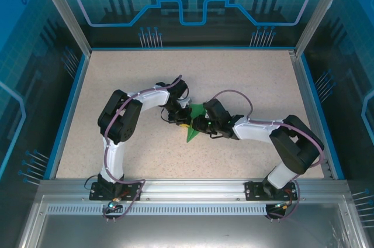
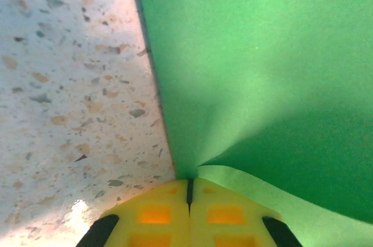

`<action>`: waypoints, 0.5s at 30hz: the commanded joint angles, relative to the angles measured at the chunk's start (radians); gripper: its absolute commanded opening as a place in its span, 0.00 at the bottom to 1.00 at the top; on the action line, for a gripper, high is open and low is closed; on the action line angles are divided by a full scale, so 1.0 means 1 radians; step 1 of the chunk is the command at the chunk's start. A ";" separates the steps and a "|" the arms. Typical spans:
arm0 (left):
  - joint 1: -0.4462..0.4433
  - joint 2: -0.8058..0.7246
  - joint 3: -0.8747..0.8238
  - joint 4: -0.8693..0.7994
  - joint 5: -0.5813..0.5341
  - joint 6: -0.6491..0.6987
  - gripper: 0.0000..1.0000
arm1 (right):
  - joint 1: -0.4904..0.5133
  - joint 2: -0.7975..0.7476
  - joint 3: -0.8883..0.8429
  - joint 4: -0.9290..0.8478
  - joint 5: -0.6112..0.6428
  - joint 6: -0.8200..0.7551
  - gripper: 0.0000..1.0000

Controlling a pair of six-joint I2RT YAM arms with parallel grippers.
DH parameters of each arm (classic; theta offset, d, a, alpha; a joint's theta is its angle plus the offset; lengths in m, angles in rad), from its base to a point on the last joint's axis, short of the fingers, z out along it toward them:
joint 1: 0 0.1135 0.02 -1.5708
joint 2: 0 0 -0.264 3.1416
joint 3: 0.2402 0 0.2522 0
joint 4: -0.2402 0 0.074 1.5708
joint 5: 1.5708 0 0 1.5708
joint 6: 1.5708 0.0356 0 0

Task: Fold a paper plane with a square sheet of paper (pick it up from the middle)
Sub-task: Fourth fold the wing at the center of the table.

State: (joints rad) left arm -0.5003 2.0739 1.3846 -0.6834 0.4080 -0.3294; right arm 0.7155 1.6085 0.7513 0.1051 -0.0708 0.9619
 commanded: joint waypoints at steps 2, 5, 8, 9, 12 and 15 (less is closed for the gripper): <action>-0.001 0.083 -0.047 0.030 -0.107 0.017 0.02 | 0.013 -0.003 -0.007 0.026 0.001 0.017 0.21; 0.000 0.082 -0.048 0.029 -0.107 0.018 0.02 | 0.015 0.010 -0.003 0.001 0.018 0.020 0.20; 0.001 0.081 -0.048 0.031 -0.107 0.017 0.02 | 0.014 0.020 0.002 -0.012 0.026 0.017 0.17; 0.000 0.083 -0.048 0.030 -0.107 0.017 0.02 | 0.012 0.023 0.000 -0.009 0.028 0.017 0.16; 0.000 0.081 -0.048 0.030 -0.107 0.018 0.02 | 0.012 0.030 0.006 -0.015 0.033 0.016 0.11; 0.001 0.082 -0.048 0.029 -0.107 0.018 0.02 | 0.013 0.028 0.016 -0.059 0.051 0.014 0.10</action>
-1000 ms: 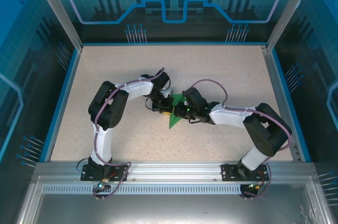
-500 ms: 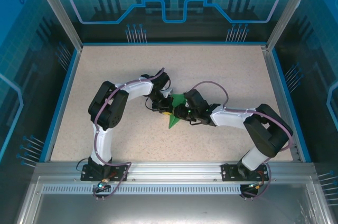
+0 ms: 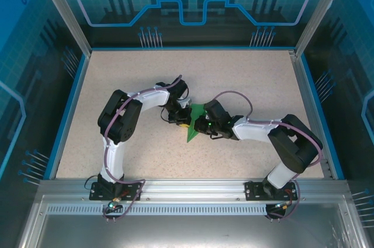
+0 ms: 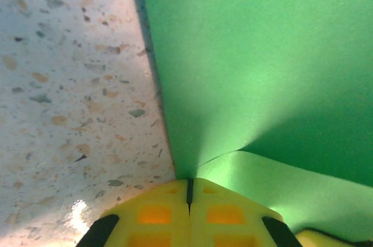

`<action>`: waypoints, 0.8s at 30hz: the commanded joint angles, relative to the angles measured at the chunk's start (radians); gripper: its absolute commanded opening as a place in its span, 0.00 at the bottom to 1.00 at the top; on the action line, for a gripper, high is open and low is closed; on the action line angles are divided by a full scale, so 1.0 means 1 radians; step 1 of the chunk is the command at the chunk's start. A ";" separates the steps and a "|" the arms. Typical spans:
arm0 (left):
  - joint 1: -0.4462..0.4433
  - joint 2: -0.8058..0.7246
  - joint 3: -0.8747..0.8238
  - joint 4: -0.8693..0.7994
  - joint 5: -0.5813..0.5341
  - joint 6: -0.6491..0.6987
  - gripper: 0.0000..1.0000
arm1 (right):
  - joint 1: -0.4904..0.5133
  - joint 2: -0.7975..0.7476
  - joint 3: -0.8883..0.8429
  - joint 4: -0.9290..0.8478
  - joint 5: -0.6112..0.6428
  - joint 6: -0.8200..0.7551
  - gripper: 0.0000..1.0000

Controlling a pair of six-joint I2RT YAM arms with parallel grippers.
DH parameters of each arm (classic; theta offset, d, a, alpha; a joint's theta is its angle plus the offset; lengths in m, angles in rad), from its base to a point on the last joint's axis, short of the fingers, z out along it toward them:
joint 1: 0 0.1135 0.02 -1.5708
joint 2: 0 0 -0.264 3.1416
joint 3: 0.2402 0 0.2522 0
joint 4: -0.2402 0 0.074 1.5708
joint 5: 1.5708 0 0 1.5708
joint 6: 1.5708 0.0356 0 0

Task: Fold a paper plane with a square sheet of paper (pick it up from the middle)
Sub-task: Fourth fold the wing at the center of the table.

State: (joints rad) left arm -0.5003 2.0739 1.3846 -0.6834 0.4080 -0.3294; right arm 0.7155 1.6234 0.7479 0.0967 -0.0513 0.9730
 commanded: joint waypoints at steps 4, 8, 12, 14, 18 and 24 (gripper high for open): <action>0.001 0.082 -0.048 0.029 -0.107 0.017 0.02 | 0.016 0.007 0.035 -0.116 0.054 -0.008 0.08; 0.000 0.083 -0.048 0.030 -0.106 0.017 0.02 | 0.019 0.016 0.058 -0.155 0.062 -0.015 0.08; 0.000 0.082 -0.047 0.029 -0.106 0.019 0.02 | 0.022 0.027 0.075 -0.135 0.054 -0.020 0.08; 0.001 0.082 -0.047 0.027 -0.105 0.019 0.02 | 0.022 0.036 0.096 -0.145 0.052 -0.027 0.08; 0.001 0.081 -0.048 0.028 -0.106 0.020 0.02 | 0.025 0.056 0.119 -0.155 0.045 -0.033 0.10; 0.000 0.081 -0.047 0.029 -0.104 0.020 0.02 | 0.038 0.048 0.126 -0.154 0.053 -0.041 0.11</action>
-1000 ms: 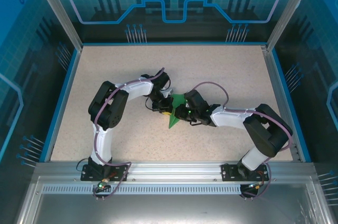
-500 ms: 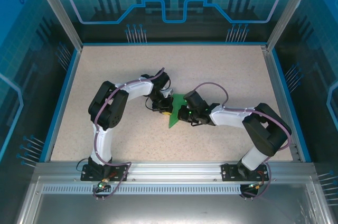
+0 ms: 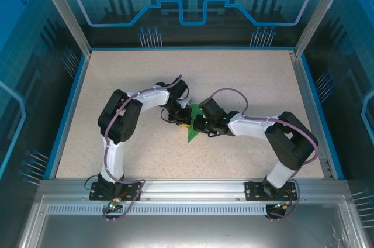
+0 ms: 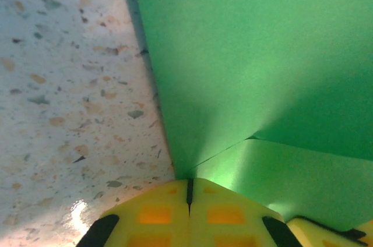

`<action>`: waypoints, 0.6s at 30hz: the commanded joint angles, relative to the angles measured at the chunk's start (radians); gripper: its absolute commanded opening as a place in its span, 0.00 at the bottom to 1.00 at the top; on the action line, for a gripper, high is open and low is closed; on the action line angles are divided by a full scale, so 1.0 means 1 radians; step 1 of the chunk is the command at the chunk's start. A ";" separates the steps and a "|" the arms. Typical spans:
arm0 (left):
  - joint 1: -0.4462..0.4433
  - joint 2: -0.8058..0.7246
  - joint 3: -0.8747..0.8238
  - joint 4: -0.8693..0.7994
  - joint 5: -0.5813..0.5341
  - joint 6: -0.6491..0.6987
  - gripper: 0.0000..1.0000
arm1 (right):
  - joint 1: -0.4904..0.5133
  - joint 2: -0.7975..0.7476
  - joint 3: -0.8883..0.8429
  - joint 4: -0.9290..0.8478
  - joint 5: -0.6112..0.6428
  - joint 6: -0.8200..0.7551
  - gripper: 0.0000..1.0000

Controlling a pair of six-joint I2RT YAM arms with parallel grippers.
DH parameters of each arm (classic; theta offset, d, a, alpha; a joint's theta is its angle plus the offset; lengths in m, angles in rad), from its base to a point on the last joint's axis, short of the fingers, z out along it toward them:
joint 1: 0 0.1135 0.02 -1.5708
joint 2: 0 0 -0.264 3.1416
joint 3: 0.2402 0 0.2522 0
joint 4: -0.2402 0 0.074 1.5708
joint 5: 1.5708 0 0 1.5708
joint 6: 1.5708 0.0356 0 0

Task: Fold a paper plane with a square sheet of paper (pick it up from the middle)
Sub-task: Fourth fold the wing at the center of the table.

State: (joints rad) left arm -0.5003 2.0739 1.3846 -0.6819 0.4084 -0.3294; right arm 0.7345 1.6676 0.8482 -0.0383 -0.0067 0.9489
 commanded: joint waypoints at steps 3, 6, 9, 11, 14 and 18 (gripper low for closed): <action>-0.001 0.081 -0.047 0.027 -0.105 0.018 0.02 | 0.020 0.004 0.060 -0.030 0.008 -0.022 0.13; 0.000 0.081 -0.048 0.027 -0.105 0.020 0.02 | 0.026 -0.010 0.059 -0.032 0.011 -0.021 0.16; 0.000 0.081 -0.049 0.028 -0.103 0.020 0.02 | 0.027 -0.032 0.057 -0.043 0.020 -0.023 0.16; 0.000 0.081 -0.050 0.028 -0.103 0.019 0.02 | 0.028 -0.041 0.060 -0.056 0.026 -0.029 0.16; 0.000 0.081 -0.048 0.028 -0.103 0.021 0.01 | 0.028 -0.045 0.058 -0.058 0.028 -0.029 0.16; -0.001 0.080 -0.047 0.026 -0.103 0.020 0.02 | 0.029 -0.044 0.058 -0.045 0.027 -0.030 0.17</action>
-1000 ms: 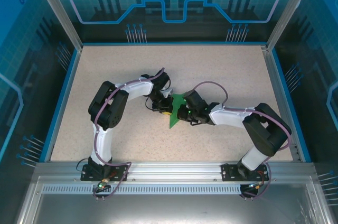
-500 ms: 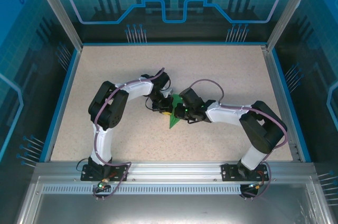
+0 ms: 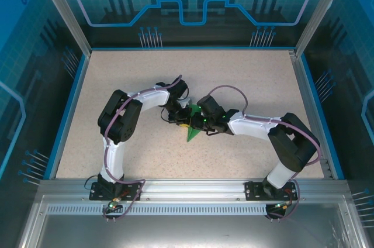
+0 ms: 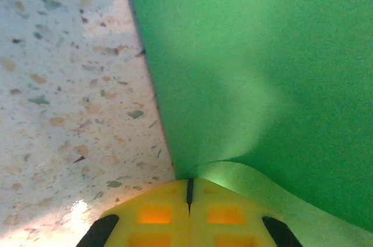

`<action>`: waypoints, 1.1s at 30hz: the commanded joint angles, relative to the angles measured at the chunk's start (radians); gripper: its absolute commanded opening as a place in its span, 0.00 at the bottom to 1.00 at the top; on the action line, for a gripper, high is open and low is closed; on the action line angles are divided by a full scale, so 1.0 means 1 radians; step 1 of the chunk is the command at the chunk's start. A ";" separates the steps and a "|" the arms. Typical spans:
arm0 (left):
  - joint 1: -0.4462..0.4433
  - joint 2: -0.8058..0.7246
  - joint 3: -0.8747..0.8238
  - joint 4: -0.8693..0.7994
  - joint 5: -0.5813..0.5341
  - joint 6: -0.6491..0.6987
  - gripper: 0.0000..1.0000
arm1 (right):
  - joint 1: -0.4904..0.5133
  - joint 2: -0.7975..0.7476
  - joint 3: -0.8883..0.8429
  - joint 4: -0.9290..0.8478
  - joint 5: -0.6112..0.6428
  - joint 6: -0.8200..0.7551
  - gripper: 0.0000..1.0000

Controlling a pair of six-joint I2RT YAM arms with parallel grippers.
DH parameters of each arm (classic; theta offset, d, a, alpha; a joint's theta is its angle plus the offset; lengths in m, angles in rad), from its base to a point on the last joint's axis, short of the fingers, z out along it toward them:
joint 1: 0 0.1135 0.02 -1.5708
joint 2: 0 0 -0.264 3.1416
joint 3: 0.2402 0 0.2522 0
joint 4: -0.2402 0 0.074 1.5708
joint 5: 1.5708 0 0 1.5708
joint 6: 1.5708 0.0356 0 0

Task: Fold a paper plane with a square sheet of paper (pick it up from the middle)
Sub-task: Fourth fold the wing at the center of the table.

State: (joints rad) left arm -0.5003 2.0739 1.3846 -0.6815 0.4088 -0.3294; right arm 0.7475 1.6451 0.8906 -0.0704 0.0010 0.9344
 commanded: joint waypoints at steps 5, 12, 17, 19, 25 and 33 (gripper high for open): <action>-0.001 0.079 -0.048 0.026 -0.104 0.021 0.01 | 0.018 -0.010 0.024 -0.002 0.014 -0.020 0.17; 0.001 0.080 -0.047 0.026 -0.102 0.021 0.01 | 0.018 -0.039 0.018 -0.011 0.026 -0.025 0.20; 0.001 0.081 -0.048 0.025 -0.102 0.021 0.01 | 0.019 -0.051 0.006 -0.006 0.028 -0.020 0.21; -0.001 0.081 -0.047 0.025 -0.102 0.021 0.01 | 0.018 -0.054 0.007 -0.009 0.031 -0.023 0.20; 0.000 0.081 -0.047 0.027 -0.102 0.020 0.02 | 0.014 -0.028 0.013 0.000 0.019 -0.025 0.19; 0.000 0.078 -0.050 0.027 -0.102 0.022 0.01 | 0.012 0.013 0.032 0.003 0.000 -0.032 0.14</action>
State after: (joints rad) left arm -0.5003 2.0739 1.3846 -0.6815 0.4088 -0.3294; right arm 0.7483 1.6310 0.8940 -0.0669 0.0151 0.9154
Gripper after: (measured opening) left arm 0.051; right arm 0.141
